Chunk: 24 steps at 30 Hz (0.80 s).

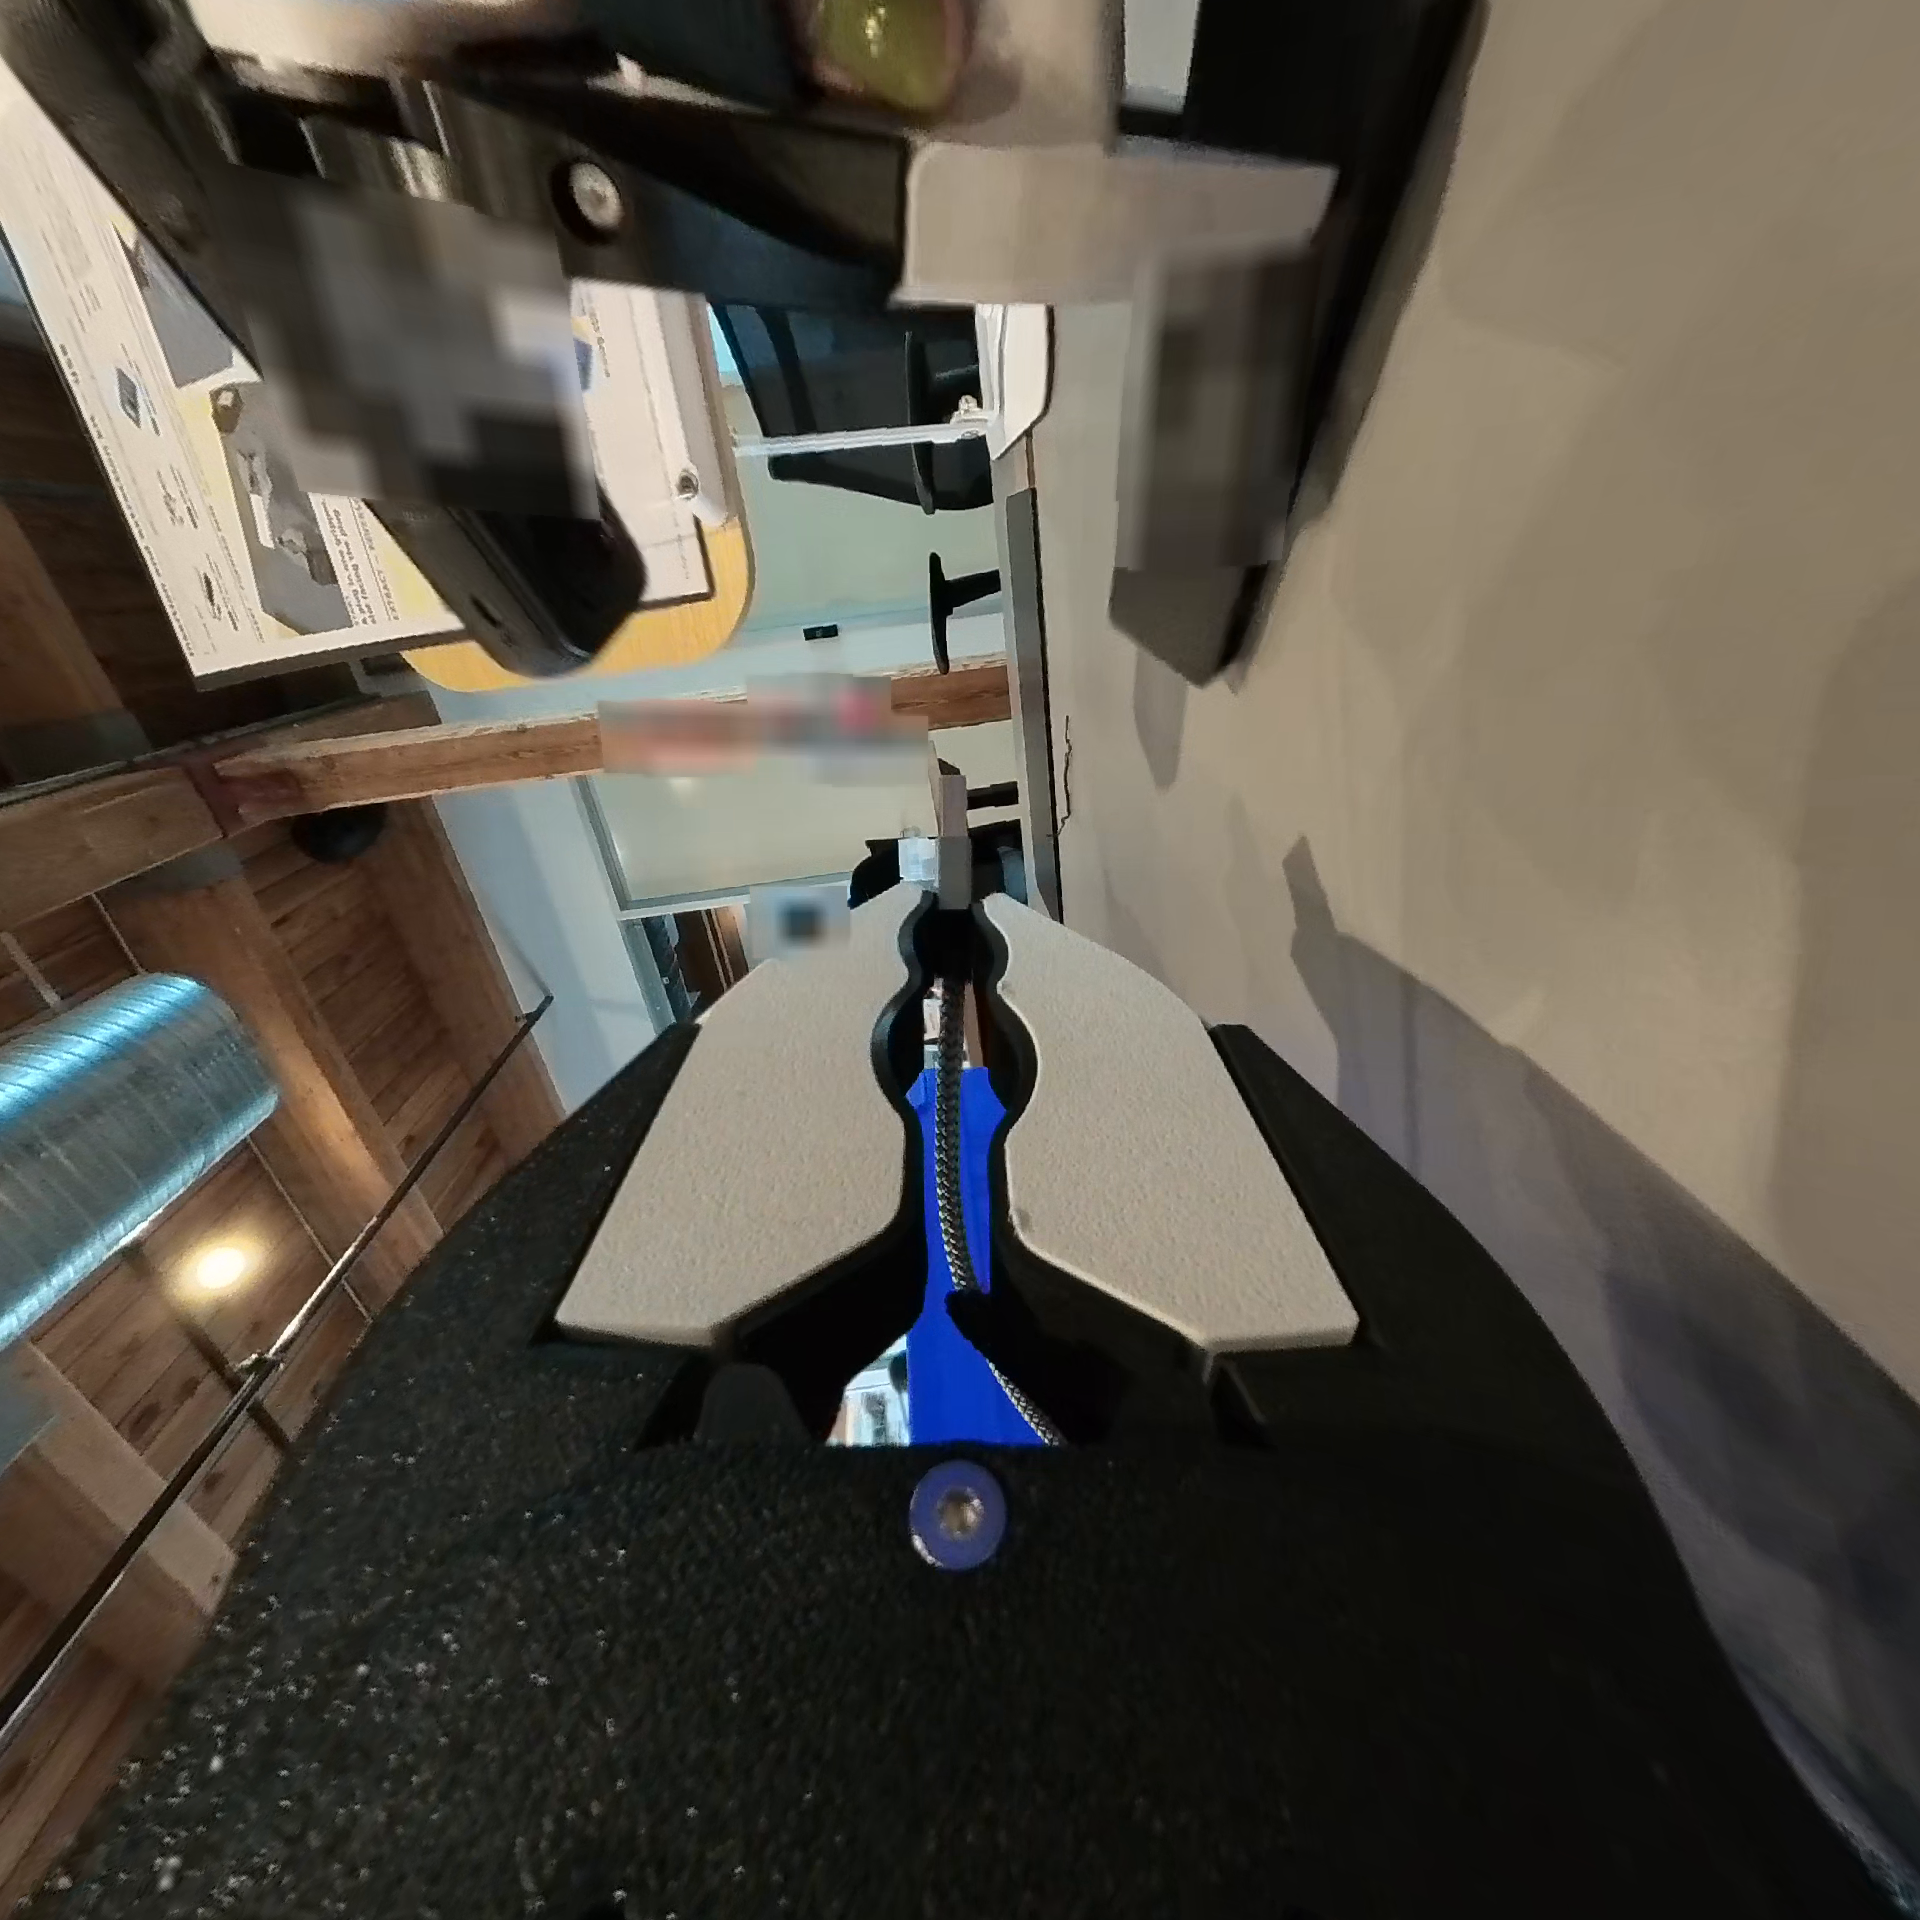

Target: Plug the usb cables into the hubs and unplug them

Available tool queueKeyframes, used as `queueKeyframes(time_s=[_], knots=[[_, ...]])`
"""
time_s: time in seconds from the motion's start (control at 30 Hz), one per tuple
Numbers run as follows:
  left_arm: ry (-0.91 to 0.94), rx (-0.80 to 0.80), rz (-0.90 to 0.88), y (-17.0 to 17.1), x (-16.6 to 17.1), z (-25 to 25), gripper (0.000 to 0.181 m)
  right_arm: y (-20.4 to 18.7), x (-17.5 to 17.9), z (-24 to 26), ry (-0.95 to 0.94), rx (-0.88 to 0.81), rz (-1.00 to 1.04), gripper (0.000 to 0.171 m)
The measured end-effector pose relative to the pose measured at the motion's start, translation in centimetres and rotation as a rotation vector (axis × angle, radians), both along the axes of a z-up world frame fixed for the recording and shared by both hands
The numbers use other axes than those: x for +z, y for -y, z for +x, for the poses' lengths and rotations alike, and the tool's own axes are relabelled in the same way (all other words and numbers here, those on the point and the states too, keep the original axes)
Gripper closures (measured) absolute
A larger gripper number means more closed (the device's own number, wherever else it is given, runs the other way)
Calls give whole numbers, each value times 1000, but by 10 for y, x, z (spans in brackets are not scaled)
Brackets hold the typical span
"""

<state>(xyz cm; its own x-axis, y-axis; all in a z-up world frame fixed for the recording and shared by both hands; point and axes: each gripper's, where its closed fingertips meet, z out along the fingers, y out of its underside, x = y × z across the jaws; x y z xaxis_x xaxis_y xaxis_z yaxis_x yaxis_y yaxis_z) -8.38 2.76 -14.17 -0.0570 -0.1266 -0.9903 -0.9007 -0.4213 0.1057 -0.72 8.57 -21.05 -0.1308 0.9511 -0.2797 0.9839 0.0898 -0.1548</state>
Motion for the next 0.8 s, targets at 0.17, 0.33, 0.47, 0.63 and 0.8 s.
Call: queueKeyframes(time_s=[0.17, 0.33, 0.47, 0.63, 0.8], knots=[[6, 4, -2, 0, 0, -1, 175, 4, 9, -4, -84, 14, -44, 161], [11, 9, -1, 1, 0, -3, 175, 7, 12, -5, -146, 59, -22, 162], [25, 16, 12, 2, 3, -5, 175, 8, 19, -10, -233, 73, 16, 162], [39, 36, 46, 4, 10, -12, 175, 12, 43, -21, -388, 17, -17, 162], [54, 54, 73, 5, 14, -17, 175, 14, 62, -23, -468, -15, -47, 162]])
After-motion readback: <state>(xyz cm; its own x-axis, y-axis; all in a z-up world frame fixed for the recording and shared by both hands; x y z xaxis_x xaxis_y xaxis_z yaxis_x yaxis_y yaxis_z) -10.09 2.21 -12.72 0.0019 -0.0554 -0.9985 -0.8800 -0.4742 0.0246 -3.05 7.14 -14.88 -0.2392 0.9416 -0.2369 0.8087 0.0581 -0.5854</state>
